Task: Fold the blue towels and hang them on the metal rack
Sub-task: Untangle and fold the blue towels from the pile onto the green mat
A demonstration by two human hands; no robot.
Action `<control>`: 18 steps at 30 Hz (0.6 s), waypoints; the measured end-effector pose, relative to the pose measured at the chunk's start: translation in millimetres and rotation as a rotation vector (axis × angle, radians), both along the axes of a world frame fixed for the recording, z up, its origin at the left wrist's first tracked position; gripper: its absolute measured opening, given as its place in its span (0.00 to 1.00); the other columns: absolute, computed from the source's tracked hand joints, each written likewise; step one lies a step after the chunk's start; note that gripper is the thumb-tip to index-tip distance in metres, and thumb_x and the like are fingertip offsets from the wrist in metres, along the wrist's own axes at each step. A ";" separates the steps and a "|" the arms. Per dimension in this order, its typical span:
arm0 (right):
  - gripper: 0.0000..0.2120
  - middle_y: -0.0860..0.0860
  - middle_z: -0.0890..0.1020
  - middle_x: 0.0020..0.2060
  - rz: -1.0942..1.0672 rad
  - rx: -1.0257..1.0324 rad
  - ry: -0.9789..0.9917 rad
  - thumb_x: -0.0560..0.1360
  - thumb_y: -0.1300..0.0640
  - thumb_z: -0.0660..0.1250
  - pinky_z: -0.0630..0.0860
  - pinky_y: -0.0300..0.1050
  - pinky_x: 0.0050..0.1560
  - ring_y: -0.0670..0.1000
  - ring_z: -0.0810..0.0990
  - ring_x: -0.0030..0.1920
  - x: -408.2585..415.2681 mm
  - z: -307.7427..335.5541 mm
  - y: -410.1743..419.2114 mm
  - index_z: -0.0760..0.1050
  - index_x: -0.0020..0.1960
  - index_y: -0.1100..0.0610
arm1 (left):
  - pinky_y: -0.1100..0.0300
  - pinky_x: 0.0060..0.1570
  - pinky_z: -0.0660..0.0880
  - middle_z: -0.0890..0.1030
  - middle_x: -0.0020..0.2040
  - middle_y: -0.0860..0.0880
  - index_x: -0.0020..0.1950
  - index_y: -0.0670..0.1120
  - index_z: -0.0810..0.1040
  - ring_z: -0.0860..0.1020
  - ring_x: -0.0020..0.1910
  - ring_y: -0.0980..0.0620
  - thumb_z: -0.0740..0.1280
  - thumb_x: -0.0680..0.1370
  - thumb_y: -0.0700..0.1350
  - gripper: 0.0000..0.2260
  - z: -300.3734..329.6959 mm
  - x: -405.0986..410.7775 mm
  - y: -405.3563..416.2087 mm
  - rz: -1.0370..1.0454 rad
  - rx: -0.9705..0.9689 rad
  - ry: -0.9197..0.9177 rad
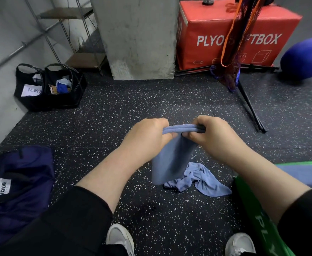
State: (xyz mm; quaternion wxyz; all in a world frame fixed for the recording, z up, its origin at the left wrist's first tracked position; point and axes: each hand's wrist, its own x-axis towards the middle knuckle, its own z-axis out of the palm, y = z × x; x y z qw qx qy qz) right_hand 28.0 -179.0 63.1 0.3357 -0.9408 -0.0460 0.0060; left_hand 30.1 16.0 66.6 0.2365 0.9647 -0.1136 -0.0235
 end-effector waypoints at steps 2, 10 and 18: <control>0.15 0.47 0.73 0.28 0.000 -0.011 0.007 0.74 0.46 0.73 0.62 0.45 0.30 0.47 0.70 0.29 -0.9 -0.5 1.1 0.73 0.39 0.54 | 0.53 0.31 0.62 0.73 0.32 0.51 0.37 0.47 0.70 0.72 0.35 0.46 0.67 0.80 0.56 0.17 -5.7 0.6 -1.1 0.076 -0.048 0.057; 0.14 0.48 0.73 0.27 0.002 -0.085 -0.009 0.78 0.49 0.69 0.63 0.43 0.29 0.48 0.70 0.29 -4.8 -1.6 11.5 0.74 0.37 0.53 | 0.46 0.40 0.82 0.81 0.39 0.48 0.49 0.52 0.75 0.84 0.36 0.41 0.64 0.76 0.44 0.04 -10.6 -5.0 -19.7 0.357 -0.552 0.188; 0.11 0.61 0.79 0.34 0.049 0.245 0.078 0.79 0.55 0.63 0.71 0.50 0.36 0.49 0.71 0.32 -4.4 0.3 18.7 0.79 0.44 0.59 | 0.40 0.52 0.81 0.85 0.43 0.46 0.65 0.57 0.72 0.84 0.45 0.43 0.56 0.73 0.46 0.21 -8.5 -5.7 -29.4 0.267 -0.764 0.135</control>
